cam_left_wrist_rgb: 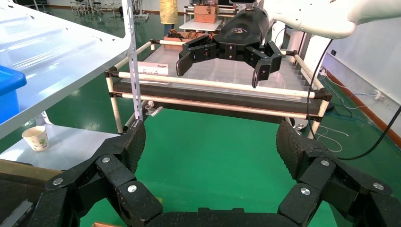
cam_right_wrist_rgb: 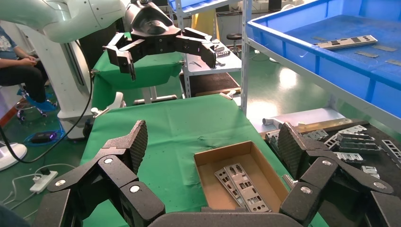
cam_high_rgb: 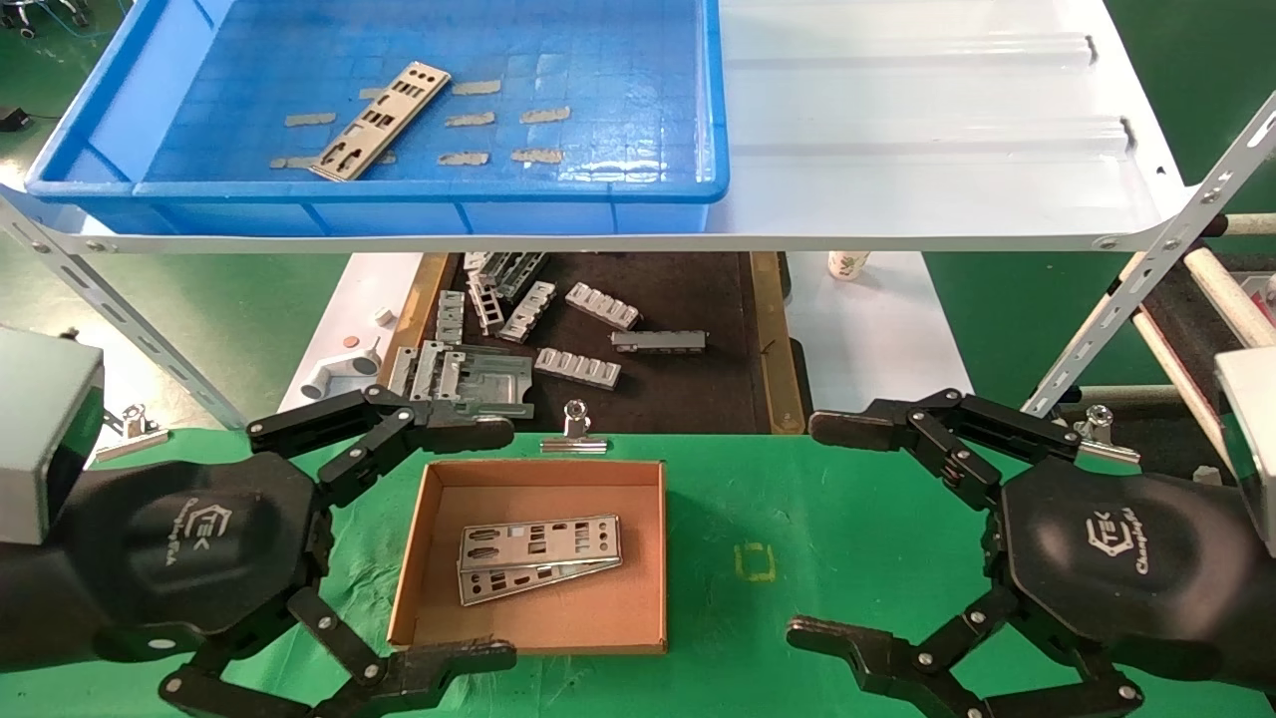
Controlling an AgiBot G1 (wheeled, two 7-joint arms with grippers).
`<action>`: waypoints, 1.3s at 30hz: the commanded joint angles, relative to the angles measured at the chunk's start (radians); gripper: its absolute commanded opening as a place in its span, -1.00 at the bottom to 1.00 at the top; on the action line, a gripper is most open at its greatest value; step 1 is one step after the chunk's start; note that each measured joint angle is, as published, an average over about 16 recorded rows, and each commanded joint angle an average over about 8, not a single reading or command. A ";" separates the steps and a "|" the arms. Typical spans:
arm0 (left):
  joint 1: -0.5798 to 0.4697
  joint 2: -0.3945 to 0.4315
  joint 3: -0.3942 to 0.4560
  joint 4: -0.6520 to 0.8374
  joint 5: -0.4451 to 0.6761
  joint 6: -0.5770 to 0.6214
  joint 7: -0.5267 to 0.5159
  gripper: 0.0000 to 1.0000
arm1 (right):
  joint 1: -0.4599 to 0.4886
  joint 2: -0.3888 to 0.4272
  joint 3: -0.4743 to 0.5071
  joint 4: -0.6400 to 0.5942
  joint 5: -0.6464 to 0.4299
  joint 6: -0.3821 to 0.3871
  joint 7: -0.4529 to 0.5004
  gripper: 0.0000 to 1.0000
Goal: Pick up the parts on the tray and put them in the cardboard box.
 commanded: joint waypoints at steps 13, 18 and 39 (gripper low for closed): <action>0.000 0.000 0.000 0.000 0.000 0.000 0.000 1.00 | 0.000 0.000 0.000 0.000 0.000 0.000 0.000 1.00; 0.000 0.000 0.000 0.000 0.000 0.000 0.000 1.00 | 0.000 0.000 0.000 0.000 0.000 0.000 0.000 1.00; 0.000 0.000 0.000 0.000 0.000 0.000 0.000 1.00 | 0.000 0.000 0.000 0.000 0.000 0.000 0.000 1.00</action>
